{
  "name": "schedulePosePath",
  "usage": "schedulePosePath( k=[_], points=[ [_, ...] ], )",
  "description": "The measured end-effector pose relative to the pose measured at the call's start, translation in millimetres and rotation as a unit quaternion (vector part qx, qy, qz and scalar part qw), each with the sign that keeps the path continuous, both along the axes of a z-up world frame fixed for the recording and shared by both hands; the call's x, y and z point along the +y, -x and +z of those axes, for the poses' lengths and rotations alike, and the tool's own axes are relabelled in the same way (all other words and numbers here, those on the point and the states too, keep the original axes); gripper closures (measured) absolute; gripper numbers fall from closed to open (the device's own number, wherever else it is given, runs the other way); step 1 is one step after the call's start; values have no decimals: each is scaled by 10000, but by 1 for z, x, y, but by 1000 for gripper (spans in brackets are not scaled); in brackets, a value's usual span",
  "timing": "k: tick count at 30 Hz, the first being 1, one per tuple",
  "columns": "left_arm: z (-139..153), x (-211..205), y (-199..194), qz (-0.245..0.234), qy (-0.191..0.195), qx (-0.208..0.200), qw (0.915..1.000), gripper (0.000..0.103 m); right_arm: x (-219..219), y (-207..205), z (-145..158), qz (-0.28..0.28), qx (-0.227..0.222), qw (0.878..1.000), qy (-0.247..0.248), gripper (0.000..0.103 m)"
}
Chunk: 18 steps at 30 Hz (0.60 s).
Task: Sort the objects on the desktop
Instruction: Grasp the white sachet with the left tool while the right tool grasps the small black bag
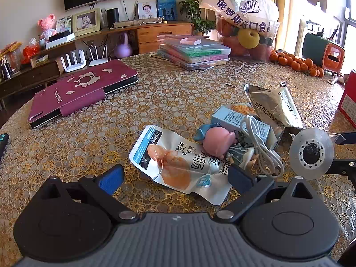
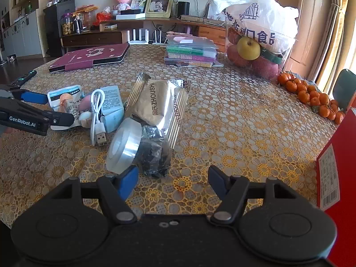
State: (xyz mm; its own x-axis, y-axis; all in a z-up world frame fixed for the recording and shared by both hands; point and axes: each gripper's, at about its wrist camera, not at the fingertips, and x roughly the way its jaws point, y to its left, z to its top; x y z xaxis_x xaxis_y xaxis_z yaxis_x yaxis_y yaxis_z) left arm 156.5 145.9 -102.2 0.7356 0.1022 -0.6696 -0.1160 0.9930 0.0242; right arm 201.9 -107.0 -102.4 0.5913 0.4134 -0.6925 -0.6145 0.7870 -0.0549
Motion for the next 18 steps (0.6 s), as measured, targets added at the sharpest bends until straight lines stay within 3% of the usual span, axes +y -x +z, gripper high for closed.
schedulePosePath(
  k=[13,18],
  points=[
    [-7,13,-12,-138,375,-121,9991,3,19,-6,-8,413,-121,9991,-62,36],
    [-10,17,-11,-176,507,-157,9984,3,20,-8,-9,483,36,9987,-178,51]
  ],
)
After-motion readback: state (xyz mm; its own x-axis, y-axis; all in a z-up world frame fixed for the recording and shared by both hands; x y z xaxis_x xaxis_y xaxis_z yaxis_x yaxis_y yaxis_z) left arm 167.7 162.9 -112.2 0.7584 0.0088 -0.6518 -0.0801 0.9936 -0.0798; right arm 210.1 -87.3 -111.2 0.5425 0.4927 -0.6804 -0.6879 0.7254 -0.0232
